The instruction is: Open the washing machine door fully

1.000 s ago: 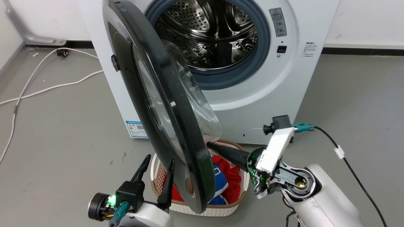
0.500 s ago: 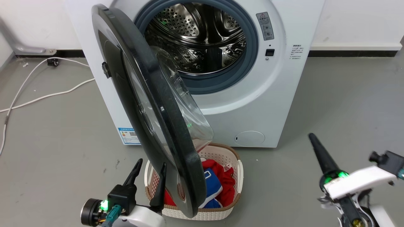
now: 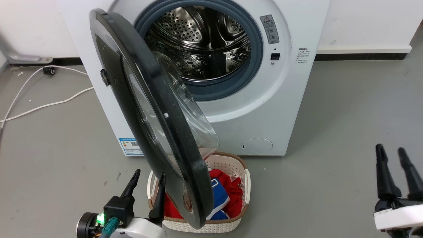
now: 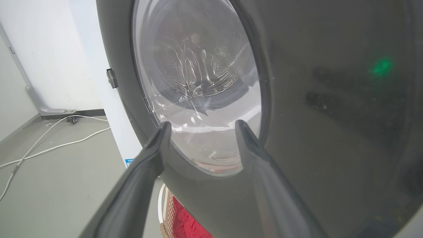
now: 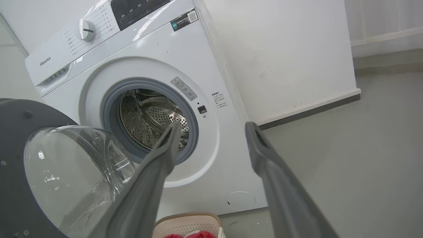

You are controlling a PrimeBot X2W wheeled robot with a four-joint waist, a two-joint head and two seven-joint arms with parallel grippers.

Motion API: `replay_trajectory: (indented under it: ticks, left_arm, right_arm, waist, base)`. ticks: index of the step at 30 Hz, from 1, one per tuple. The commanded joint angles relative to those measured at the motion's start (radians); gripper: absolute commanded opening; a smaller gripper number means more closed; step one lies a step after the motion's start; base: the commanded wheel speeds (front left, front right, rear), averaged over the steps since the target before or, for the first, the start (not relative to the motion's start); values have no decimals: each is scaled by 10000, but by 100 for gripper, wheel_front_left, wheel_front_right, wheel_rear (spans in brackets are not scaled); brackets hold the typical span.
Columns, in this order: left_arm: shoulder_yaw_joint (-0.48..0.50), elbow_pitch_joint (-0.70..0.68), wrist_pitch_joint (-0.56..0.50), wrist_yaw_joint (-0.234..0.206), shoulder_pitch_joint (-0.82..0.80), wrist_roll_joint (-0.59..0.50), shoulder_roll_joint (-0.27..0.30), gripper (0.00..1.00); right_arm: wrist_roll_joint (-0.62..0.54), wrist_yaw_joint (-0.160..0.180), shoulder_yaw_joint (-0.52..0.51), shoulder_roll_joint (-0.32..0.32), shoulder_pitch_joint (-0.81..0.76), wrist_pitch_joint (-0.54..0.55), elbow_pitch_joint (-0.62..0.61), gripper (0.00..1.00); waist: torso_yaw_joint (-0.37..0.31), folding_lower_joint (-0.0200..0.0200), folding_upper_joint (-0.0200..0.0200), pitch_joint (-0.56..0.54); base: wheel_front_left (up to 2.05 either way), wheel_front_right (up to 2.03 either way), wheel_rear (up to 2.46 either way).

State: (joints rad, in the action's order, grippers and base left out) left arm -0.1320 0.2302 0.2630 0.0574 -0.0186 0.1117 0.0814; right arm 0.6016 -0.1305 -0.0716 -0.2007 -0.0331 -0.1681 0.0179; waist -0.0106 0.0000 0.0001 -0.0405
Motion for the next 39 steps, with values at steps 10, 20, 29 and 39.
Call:
replay_trajectory:
  ticks: [10,20,29,39]
  left_arm:
    - [82,40,26,-91,0,-30,44,100]
    - [84,-14,26,-118,28,-105,110,100]
    - [87,-67,26,-139,39,-78,105,100]
    - [165,-173,26,-172,2,38,63,0]
  right_arm:
    - [-3780,-3,-461,794,-1029,546,-1416,100]
    - [-4330,-3,-31,1097,-1094,557,-870,100]
    - [-4428,-3,117,1085,-912,562,-805,100]
    - [-4727,-3,105,1220,-1024,786,-1013,100]
  waist:
    - [-7,0,-1,-24]
    - [102,0,-1,20]
    - [179,0,-1,38]
    - [174,0,-1,66]
  base:
    - [0,0,0]
    - [0,0,0]
    - [0,0,0]
    - [0,0,0]
